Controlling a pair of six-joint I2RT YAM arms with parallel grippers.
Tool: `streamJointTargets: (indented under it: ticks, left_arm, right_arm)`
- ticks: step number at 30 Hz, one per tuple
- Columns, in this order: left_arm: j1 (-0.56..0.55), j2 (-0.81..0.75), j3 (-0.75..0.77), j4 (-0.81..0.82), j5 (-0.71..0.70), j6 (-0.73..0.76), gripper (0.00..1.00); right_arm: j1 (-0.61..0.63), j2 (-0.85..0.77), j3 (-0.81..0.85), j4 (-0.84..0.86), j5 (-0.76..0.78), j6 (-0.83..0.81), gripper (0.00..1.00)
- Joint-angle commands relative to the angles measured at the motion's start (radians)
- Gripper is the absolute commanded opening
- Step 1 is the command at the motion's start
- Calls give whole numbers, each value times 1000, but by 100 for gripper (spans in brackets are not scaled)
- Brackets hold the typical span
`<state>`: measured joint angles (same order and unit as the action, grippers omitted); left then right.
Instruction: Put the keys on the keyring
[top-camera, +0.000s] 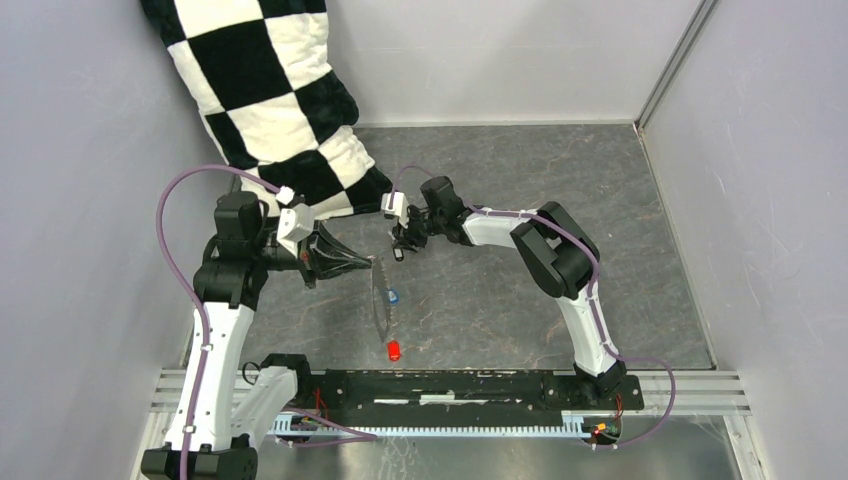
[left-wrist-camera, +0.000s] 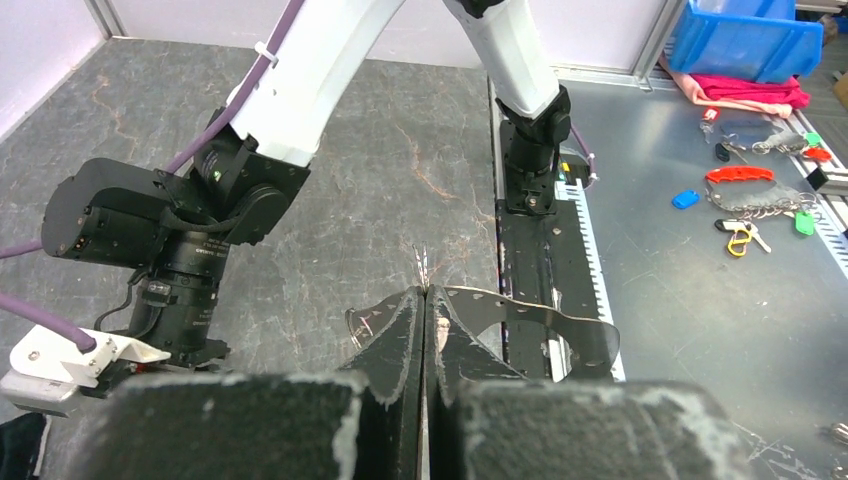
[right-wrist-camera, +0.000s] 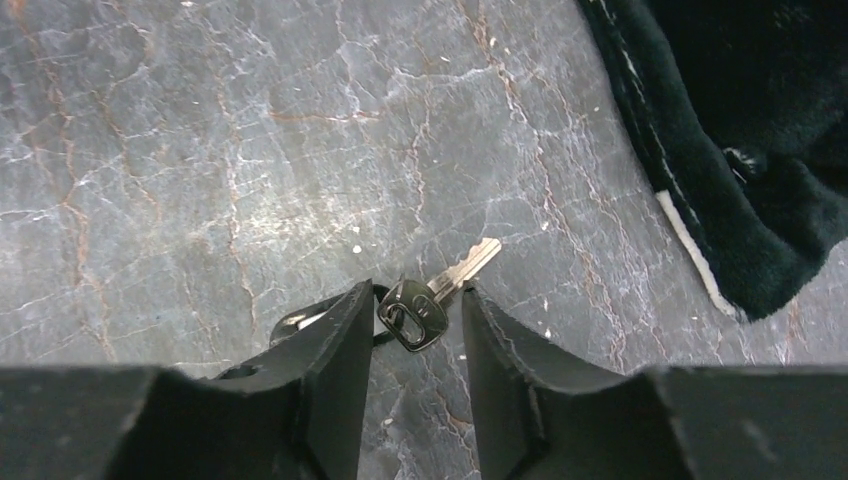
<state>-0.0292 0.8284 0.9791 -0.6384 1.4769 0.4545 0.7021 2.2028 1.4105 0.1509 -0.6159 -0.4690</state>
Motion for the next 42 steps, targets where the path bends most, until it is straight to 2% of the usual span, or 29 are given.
streamJointTargets:
  ticks: [1,11,18,22,26,31,33,37,42]
  left_arm:
    - [3,-14,31,-13,52,42,2]
    - [2,-19,30,-57,71,74,2]
    - [0,-25,23,-98,68,113,2]
    - [-4,-32,17,-107,71,122,2]
    - [-15,-43,11,-115,109,123,2]
    - [-32,-87,-17,-105,150,130,2]
    - [-45,-114,-38,-79,158,129,2]
    - [-92,-167,-76,9,158,116,2]
    - [-135,-162,-67,33,158,137,2]
  right_arm:
    - [-1,7,35,49,49,16,41]
    - [-6,6,33,73,36,37,17]
    - [-18,-82,-22,90,3,34,3]
    - [-18,-258,-161,107,4,19,1]
    - [-11,-546,-391,155,-12,9,1]
    - [36,-896,-567,99,-8,-84,1]
    - [68,-993,-578,46,-7,-134,1]
    - [149,-1103,-503,-179,7,-262,1]
    - [261,-1160,-450,-285,8,-364,1]
